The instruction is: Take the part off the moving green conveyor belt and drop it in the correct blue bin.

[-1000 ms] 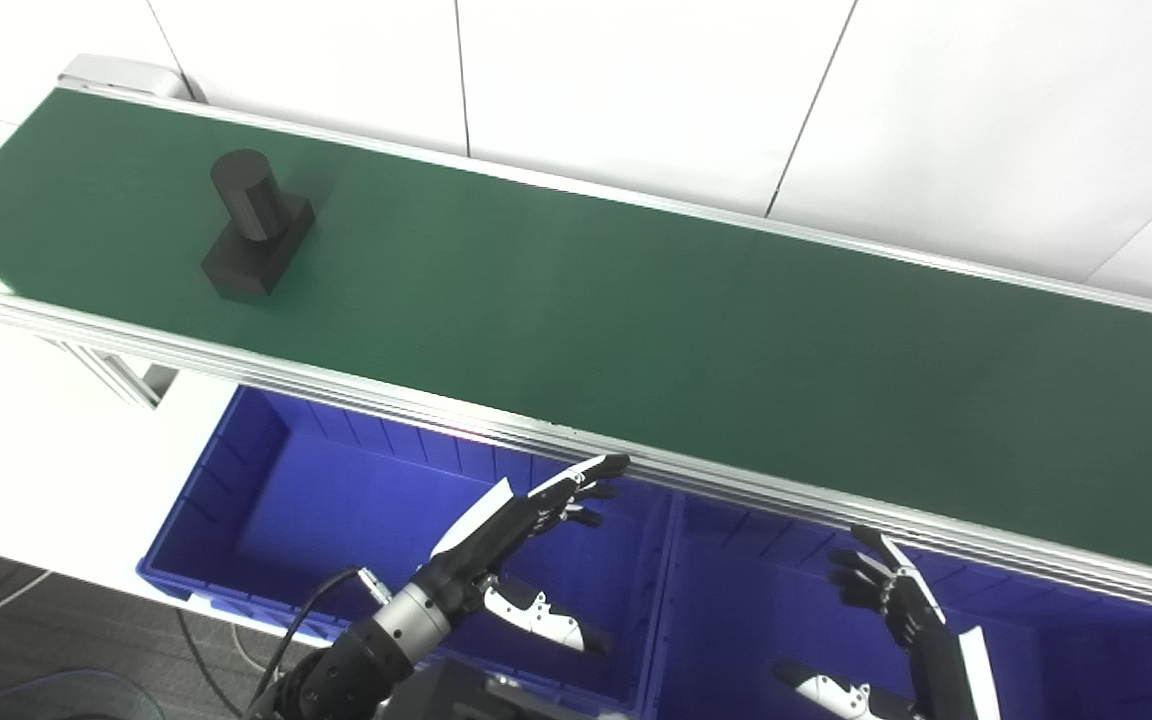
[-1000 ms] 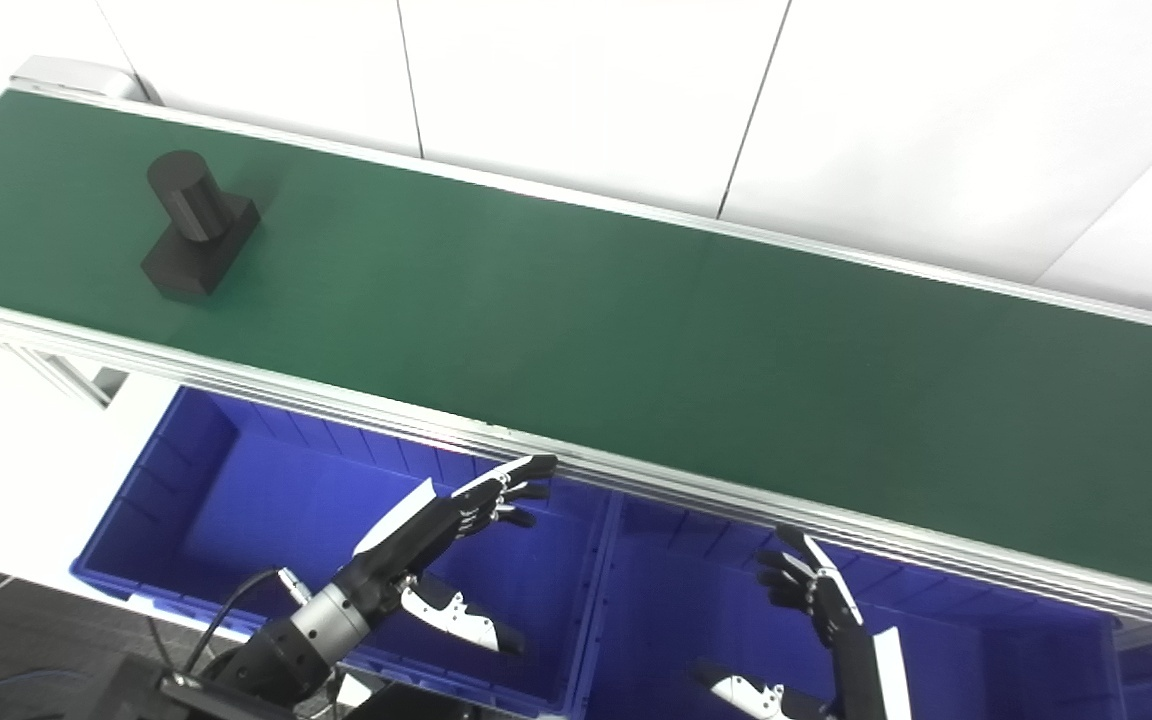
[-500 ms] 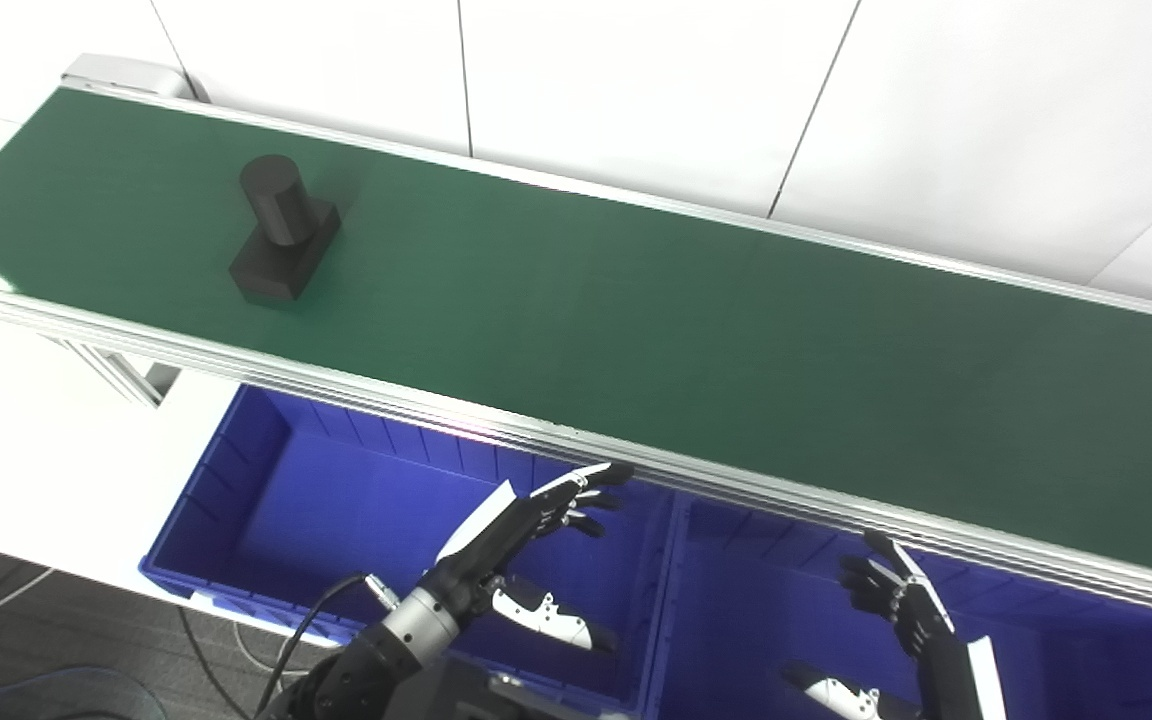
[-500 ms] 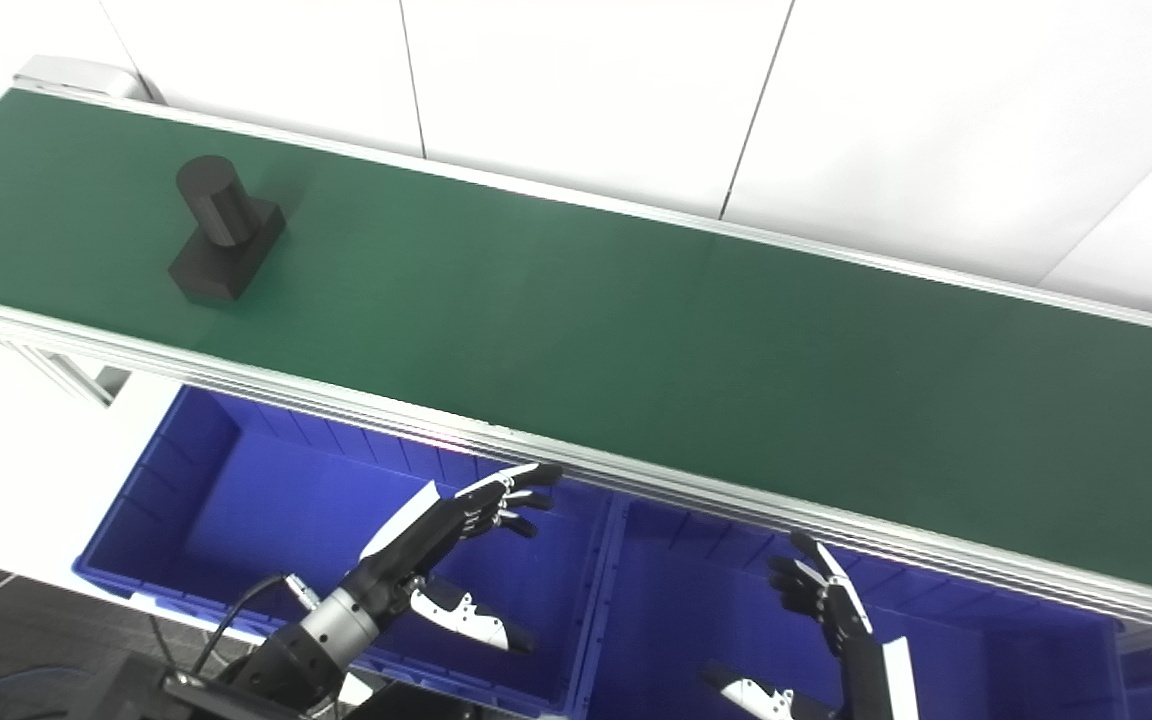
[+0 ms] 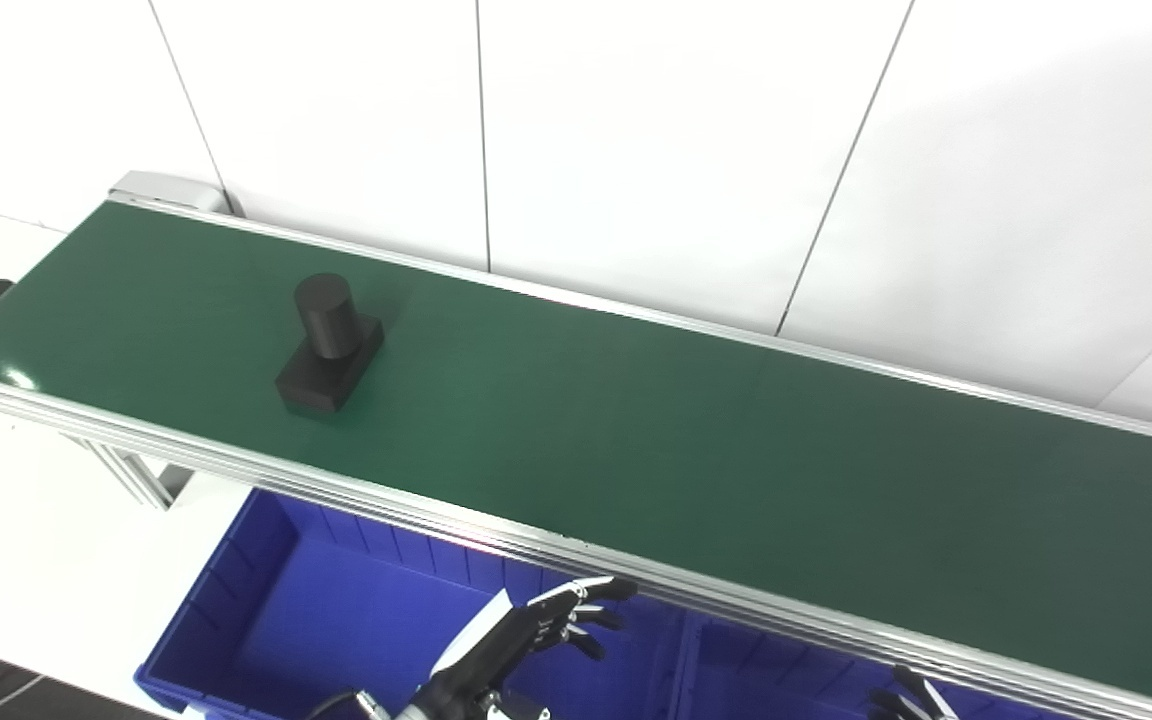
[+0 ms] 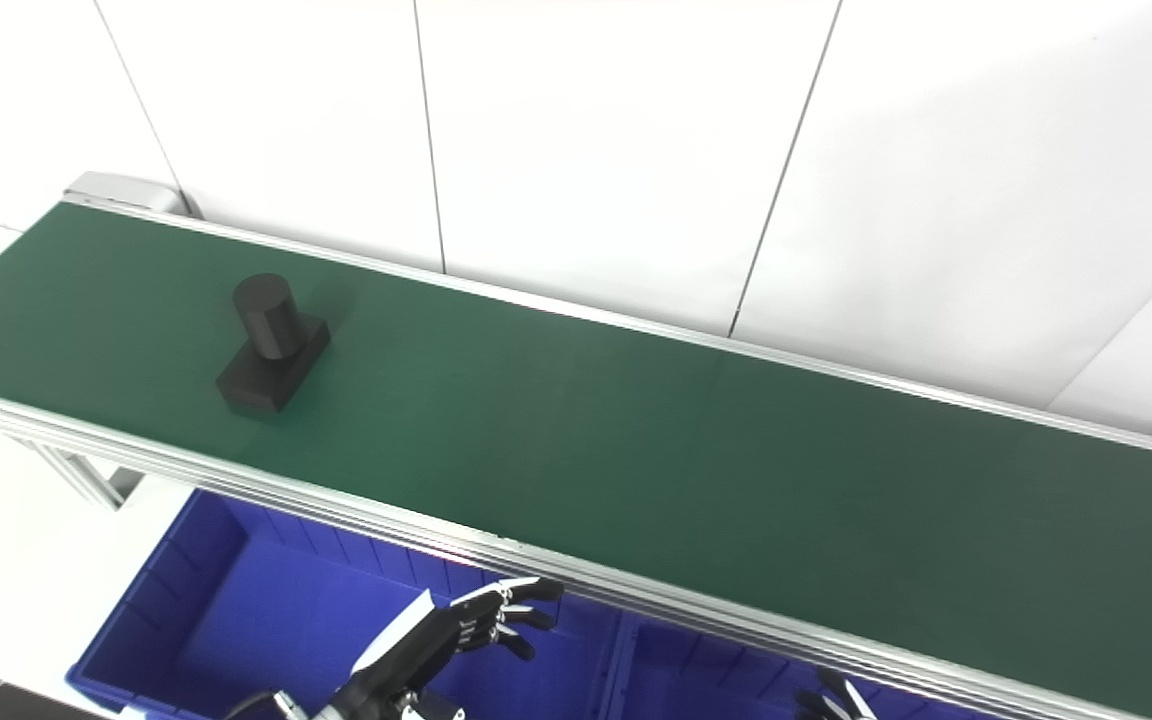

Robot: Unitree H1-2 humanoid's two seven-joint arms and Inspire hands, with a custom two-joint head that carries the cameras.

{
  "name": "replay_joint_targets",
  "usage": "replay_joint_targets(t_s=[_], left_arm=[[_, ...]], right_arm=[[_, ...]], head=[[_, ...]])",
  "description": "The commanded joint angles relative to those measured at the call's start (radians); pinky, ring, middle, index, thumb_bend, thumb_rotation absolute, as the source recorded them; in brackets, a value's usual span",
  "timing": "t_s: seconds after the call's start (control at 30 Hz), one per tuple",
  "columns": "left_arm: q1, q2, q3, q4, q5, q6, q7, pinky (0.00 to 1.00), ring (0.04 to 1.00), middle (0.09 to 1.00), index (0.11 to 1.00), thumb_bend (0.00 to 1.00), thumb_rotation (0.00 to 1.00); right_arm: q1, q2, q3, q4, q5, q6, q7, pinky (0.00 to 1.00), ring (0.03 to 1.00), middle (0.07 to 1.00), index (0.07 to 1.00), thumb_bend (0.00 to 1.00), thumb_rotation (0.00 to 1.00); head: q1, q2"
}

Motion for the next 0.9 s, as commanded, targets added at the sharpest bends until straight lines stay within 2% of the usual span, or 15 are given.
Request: replay_joint_targets(t_s=[0.0,0.23,0.37,0.5,0.6,0.87], left_arm=[[0.006,0.019,0.006,-0.028,0.006,-0.044,0.009,0.68,0.785,0.864,0.861,0.93,0.24],[0.004,0.050,0.023,0.005,-0.021,-0.044,-0.004,0.67,0.814,0.868,0.862,0.96,0.21],[0.006,0.042,0.018,0.028,-0.030,-0.044,0.014,0.67,0.820,0.875,0.875,0.95,0.18],[0.005,0.025,0.010,0.038,-0.002,-0.044,0.036,0.68,0.821,0.888,0.887,0.94,0.22],[-0.003,0.026,-0.006,0.045,0.006,-0.044,0.061,0.66,0.798,0.874,0.873,0.94,0.20],[0.000,0.033,-0.021,0.047,0.014,-0.044,0.078,0.68,0.803,0.874,0.866,0.94,0.21]], right_arm=[[-0.007,-0.008,-0.009,-0.015,0.013,-0.061,-0.003,0.71,0.745,0.781,0.879,0.76,0.15],[-0.005,-0.023,-0.015,-0.019,0.034,-0.062,0.002,0.69,0.739,0.782,0.872,0.77,0.15],[-0.004,-0.033,-0.017,-0.024,0.040,-0.060,0.001,0.72,0.756,0.780,0.867,0.77,0.16],[-0.006,-0.044,-0.013,-0.029,0.036,-0.062,-0.017,0.73,0.759,0.776,0.865,0.78,0.19],[-0.003,-0.045,-0.013,-0.041,0.060,-0.062,-0.014,0.74,0.759,0.778,0.867,0.79,0.21],[0.004,-0.032,-0.014,-0.210,0.053,-0.062,-0.037,0.73,0.747,0.777,0.865,0.79,0.27]], head=[[0.000,0.000],[-0.010,0.011],[-0.011,0.022],[0.007,0.027],[0.016,0.027],[0.027,0.035]])
